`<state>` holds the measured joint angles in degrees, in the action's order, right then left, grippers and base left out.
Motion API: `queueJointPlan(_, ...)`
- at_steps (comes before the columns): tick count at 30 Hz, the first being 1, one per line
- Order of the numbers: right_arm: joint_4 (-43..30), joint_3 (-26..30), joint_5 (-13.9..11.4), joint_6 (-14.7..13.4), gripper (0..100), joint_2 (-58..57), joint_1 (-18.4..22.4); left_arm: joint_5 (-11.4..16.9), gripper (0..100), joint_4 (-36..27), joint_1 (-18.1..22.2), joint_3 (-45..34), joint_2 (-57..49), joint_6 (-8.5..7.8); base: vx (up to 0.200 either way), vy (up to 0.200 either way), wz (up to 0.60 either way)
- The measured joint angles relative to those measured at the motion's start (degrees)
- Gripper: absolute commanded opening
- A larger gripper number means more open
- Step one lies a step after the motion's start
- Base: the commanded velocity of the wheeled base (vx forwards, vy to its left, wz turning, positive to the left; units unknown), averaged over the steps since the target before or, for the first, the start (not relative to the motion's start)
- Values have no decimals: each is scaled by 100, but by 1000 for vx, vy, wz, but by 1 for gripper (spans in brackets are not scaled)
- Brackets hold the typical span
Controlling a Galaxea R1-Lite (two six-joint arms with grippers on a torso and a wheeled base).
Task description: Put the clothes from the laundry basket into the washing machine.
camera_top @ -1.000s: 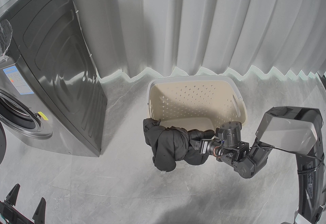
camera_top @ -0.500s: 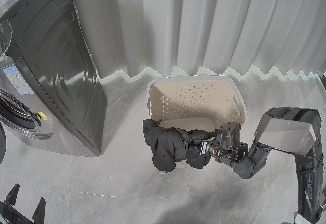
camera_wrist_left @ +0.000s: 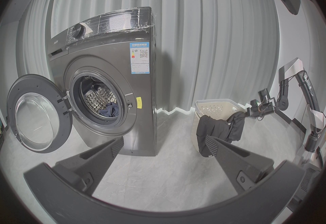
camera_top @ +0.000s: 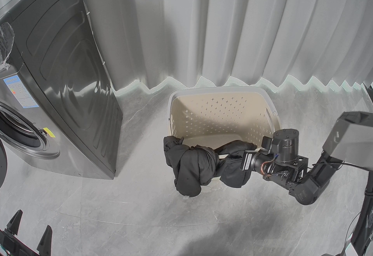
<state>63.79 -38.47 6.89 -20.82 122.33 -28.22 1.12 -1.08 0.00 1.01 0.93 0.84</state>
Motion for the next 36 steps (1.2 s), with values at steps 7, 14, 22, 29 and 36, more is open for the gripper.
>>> queueJointPlan(7, 121, 411, -55, 40, 0, -1001, -6, 0, 100, 0, 0, 0, 0, -16, 0, 0, 0)
queueJointPlan(14, 17, 706, -90, 82, 0, -2098, -165, 0, 100, -2, 0, 0, 0, -30, 0, 0, 0)
queueJointPlan(22, -445, 818, -128, 635, 0, -3378, -391, 0, 100, -4, 0, 0, 0, -24, 0, 0, 0)
queueJointPlan(29, -1291, 756, -139, 1029, 0, -4526, -450, 0, 100, -4, 0, 0, 0, -13, 0, 0, 0)
queueJointPlan(36, -1827, 811, -163, 1150, 0, -5307, -435, 2, 100, -4, 0, 0, 0, 0, -200, 0, 0)
